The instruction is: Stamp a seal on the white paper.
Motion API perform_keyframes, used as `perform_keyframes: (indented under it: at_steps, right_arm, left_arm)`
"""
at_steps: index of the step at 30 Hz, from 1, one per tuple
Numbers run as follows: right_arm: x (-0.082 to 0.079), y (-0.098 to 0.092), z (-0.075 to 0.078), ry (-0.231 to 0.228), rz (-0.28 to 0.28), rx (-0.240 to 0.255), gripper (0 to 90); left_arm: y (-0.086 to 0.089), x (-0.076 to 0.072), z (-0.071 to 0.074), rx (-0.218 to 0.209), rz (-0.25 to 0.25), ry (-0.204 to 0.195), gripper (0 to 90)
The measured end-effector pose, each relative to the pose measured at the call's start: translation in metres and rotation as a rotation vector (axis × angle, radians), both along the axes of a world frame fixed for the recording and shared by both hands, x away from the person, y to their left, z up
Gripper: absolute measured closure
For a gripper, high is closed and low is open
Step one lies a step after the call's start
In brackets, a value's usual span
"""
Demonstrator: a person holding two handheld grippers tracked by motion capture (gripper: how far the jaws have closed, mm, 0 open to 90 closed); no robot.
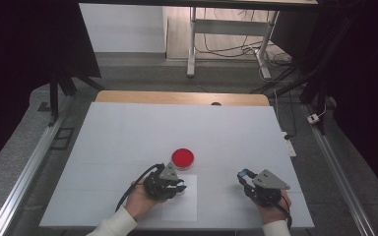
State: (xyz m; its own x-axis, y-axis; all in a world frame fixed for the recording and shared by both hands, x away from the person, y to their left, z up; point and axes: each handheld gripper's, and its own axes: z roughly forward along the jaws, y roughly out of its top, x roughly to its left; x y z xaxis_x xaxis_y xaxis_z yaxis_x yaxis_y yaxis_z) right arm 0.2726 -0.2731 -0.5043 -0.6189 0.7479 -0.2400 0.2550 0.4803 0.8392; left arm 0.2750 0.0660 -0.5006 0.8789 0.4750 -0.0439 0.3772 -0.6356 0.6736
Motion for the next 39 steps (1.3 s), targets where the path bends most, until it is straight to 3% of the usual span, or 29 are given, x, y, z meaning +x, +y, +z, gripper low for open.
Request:
perform_keyframes:
  at_steps: [27, 39]
  right_arm:
    - [0.0000, -0.0003, 0.0002, 0.000, -0.003, -0.001, 64.9]
    - [-0.0003, -0.0004, 0.0004, -0.002, -0.003, 0.002, 64.9]
  left_arm:
    - [-0.0006, 0.0012, -0.0037, 0.003, 0.000, 0.007, 75.6]
    - [-0.0026, 0.0002, -0.0059, 0.024, 0.002, 0.005, 75.8]
